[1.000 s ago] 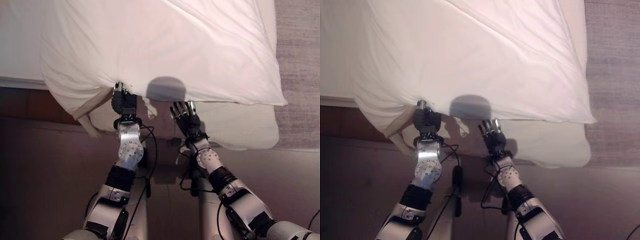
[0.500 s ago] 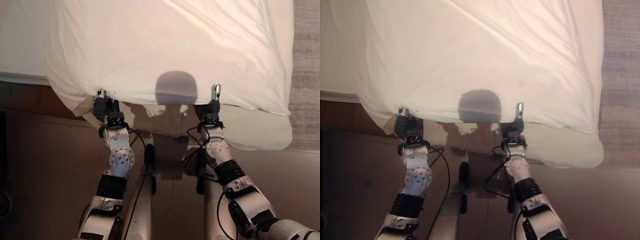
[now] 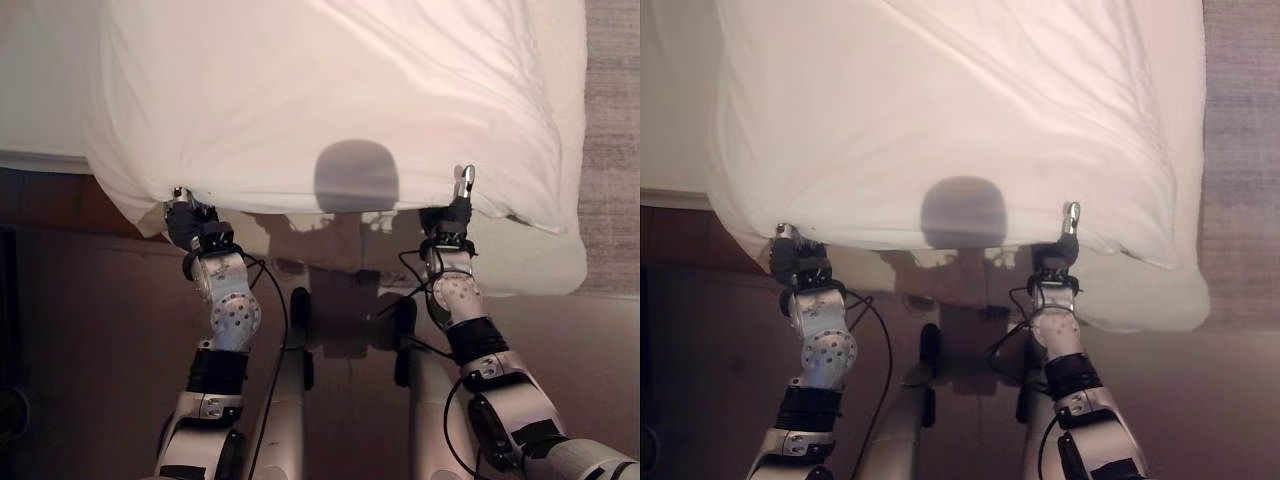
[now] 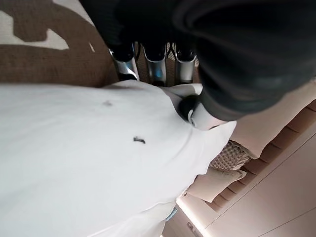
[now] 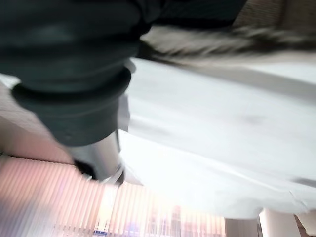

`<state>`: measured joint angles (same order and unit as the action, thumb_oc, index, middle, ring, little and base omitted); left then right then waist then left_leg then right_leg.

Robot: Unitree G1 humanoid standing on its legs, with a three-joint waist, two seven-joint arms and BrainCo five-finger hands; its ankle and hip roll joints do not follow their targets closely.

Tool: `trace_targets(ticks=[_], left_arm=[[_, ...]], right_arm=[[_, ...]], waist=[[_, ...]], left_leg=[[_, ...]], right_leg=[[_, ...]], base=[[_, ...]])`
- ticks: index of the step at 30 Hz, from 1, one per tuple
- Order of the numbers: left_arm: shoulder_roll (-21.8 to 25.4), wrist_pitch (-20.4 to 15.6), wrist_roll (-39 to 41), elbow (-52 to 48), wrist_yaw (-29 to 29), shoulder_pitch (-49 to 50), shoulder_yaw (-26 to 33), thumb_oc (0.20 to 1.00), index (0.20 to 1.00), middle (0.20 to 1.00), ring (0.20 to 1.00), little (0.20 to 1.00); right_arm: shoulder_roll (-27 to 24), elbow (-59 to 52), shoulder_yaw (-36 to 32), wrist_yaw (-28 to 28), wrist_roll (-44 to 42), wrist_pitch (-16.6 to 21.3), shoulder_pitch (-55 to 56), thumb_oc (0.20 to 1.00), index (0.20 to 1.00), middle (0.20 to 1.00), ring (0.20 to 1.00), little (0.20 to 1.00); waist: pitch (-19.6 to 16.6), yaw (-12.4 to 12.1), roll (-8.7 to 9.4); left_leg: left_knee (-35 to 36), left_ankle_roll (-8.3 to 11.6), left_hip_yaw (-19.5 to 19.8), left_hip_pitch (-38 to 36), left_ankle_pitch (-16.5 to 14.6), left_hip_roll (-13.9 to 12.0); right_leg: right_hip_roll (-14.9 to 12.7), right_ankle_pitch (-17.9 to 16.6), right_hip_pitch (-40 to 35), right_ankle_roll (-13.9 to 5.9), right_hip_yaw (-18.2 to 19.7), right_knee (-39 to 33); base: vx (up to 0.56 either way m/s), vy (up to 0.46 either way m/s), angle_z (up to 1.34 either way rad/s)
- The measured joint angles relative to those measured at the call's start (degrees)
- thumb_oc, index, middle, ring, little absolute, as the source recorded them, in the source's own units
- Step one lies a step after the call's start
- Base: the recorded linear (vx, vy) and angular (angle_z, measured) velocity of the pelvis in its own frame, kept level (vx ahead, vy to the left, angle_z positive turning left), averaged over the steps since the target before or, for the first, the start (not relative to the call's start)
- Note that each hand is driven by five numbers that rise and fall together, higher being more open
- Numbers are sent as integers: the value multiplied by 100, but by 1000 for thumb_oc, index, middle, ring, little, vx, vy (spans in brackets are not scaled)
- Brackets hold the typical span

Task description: Make the bed

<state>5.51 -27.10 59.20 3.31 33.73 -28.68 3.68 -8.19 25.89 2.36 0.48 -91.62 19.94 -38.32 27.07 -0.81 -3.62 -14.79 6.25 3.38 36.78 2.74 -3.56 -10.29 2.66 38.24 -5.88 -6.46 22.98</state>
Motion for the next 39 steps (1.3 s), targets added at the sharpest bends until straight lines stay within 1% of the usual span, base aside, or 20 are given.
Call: trace_targets(ticks=[3, 7, 8, 9, 10, 14, 18, 19, 21, 24, 25, 27, 31, 32, 35, 39], left_arm=[[0, 0, 0, 0, -13, 2, 0, 200, 200, 200, 200, 200], [0, -1, 4, 0, -48, 17, 7, 200, 200, 200, 200, 200], [0, -1, 4, 0, -54, 26, 10, 250, 250, 250, 250, 250], [-5, -9, 10, -14, -84, 55, 11, 598, 598, 598, 598, 598], [-9, -17, 11, -40, -97, 88, 11, 1000, 1000, 1000, 1000, 1000], [-108, -91, 55, -219, -255, 425, 27, 1000, 1000, 1000, 1000, 1000], [-308, -120, 501, -212, -676, 770, 26, 1000, 1000, 1000, 1000, 1000], [-391, -119, 706, -209, -903, 955, -8, 1000, 1000, 1000, 1000, 1000], [-452, -102, 976, -175, -1213, 1167, -104, 1000, 1000, 1000, 1000, 1000], [-456, -42, 1315, -96, -1533, 1471, -305, 1000, 1000, 1000, 1000, 1000], [-434, 28, 1469, 82, -1725, 1475, -342, 1000, 1000, 1000, 1000, 1000], [-464, 139, 1707, 278, -1935, 1470, -381, 1000, 1000, 1000, 1000, 1000], [-454, 271, 1883, 402, -2247, 1391, -545, 1000, 1000, 1000, 1000, 1000], [-421, 293, 1920, 601, -2364, 1301, -597, 1000, 1000, 1000, 1000, 1000], [-434, 346, 1956, 814, -2461, 1076, -602, 1000, 1000, 1000, 1000, 1000], [-431, 398, 2131, 1053, -2634, 575, -679, 1000, 1000, 1000, 1000, 1000]], right_arm=[[-92, -18, -1, 2, 1, 1, 20, 200, 200, 200, 200, 200], [-99, -325, 10, 34, 4, -1, 31, 200, 200, 200, 200, 200], [-98, -358, 17, 50, 15, -1, 31, 200, 200, 200, 200, 200], [-94, -444, 22, 52, 49, -1, 41, 200, 200, 200, 200, 200], [-86, -505, 27, 52, 49, 0, 52, 200, 200, 200, 200, 200], [-61, -868, 50, 54, 100, 16, 156, 200, 200, 200, 200, 200], [100, -1200, 79, 65, 99, 110, 278, 200, 200, 200, 200, 200], [163, -1390, 96, 118, 97, 151, 329, 200, 200, 200, 200, 200], [168, -1719, 236, 236, 98, 236, 427, 200, 200, 200, 200, 200], [153, -2285, 435, 340, 100, 309, 558, 200, 200, 200, 200, 200], [134, -2424, 524, 402, 100, 360, 579, 200, 200, 200, 200, 200], [120, -2568, 654, 501, 100, 392, 617, 200, 200, 200, 200, 200], [80, -2781, 868, 543, 100, 398, 712, 200, 200, 200, 200, 200], [77, -2789, 961, 553, 100, 405, 722, 200, 200, 200, 200, 200], [76, -2794, 1089, 576, 98, 405, 714, 200, 200, 200, 200, 200], [76, -2799, 1189, 676, 97, 405, 714, 200, 200, 200, 200, 200]], waist=[[0, 1, 0], [0, -5, 0], [0, -5, 1], [0, -5, 1], [0, -6, 1], [0, -1, 1], [-1, -10, 4], [-1, -9, 4], [-2, -9, 4], [-4, 1, 7], [-4, -5, 8], [-7, 7, 13], [-13, 31, 27], [-21, 44, 41], [-36, 162, 76], [-59, 168, 123]], left_leg=[[-6, 0, -9, 0, 0, -3], [-5, 1, -18, 0, 0, -3], [-5, 0, -19, 0, 0, -3], [-4, 1, -21, 0, -1, -3], [-3, 1, -22, 0, -1, -2], [-3, 2, -28, 0, -3, -4], [-2, 1, -43, 1, -3, -4], [-3, 1, -49, 1, -4, -3], [-3, 1, -63, 1, -4, -4], [-4, 0, -96, -1, -4, -8], [-3, 0, -113, -1, -4, -16], [-4, 0, -141, -1, -4, -24], [-4, -1, -163, -2, -5, -28], [-8, -1, -169, -3, -5, -35], [-9, -1, -180, -2, -5, -35], [-26, 0, -205, -4, -9, -48]], right_leg=[[1, 1, 4, 2, 3, 19], [1, 1, 10, 2, 12, 19], [1, 1, 12, 2, 15, 19], [1, 1, 14, 2, 16, 19], [1, 1, 16, 2, 17, 19], [4, 2, 21, 3, 26, 18], [7, 2, 27, 3, 45, 16], [9, 2, 33, 3, 55, 17], [11, 1, 42, 2, 66, 20], [12, 1, 52, 2, 87, 22], [18, 0, 56, 2, 92, 22], [21, -1, 62, 2, 104, 22], [28, -4, 79, 2, 126, 30], [35, -4, 78, 1, 130, 34], [38, -6, 79, 0, 141, 33], [66, -19, 93, -1, 203, 30]], base=[[0, 0, 0], [0, 0, 0], [0, 0, 0], [0, 0, 0], [0, 0, 0], [0, 0, 0], [0, 0, 0], [0, 0, 0], [0, 0, 0], [1, -2, -1], [0, 0, 0], [0, 0, 0], [2, -8, -2], [0, 0, 0], [0, 0, 0], [0, -3, -5]])
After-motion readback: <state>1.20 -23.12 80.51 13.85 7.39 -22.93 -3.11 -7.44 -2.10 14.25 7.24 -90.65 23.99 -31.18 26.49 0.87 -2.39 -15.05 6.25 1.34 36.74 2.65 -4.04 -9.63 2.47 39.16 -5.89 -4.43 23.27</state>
